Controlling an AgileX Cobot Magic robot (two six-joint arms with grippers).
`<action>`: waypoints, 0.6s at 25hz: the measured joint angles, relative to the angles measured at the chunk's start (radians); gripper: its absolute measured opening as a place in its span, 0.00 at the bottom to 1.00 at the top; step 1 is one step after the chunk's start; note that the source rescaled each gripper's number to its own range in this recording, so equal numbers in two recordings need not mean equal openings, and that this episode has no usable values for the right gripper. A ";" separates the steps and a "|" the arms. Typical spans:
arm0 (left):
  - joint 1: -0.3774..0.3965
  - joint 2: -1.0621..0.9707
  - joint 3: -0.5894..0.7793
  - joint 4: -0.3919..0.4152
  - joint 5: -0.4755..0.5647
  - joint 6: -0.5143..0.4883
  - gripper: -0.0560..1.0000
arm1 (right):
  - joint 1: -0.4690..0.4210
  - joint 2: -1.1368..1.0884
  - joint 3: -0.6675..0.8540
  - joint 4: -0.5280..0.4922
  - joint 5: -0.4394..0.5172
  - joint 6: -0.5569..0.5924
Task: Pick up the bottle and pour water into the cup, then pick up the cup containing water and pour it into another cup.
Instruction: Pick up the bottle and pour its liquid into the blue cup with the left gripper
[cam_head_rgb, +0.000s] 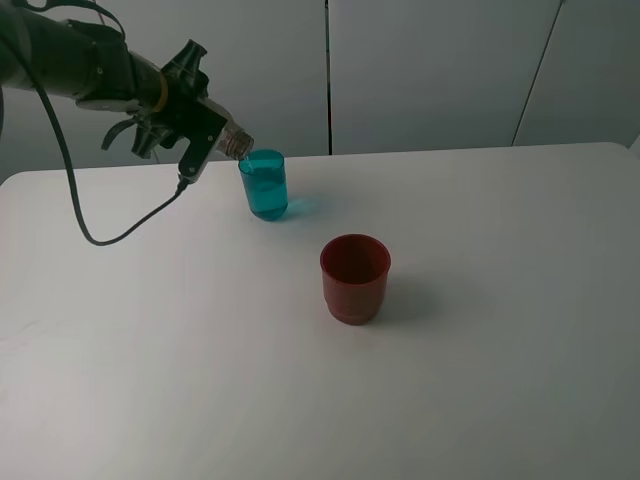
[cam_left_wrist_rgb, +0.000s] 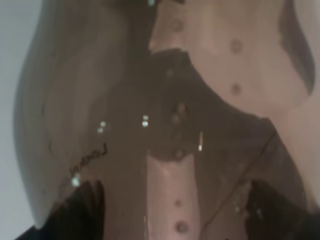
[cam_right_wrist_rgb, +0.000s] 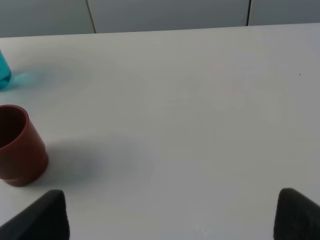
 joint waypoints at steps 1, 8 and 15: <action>0.000 0.000 0.000 0.012 0.000 0.000 0.05 | 0.000 0.000 0.000 0.000 0.000 0.000; -0.009 0.000 0.000 0.081 -0.004 -0.014 0.05 | 0.000 0.000 0.000 0.000 0.000 0.000; -0.020 0.000 -0.002 0.258 -0.009 -0.147 0.05 | 0.000 0.000 0.000 0.000 0.000 0.000</action>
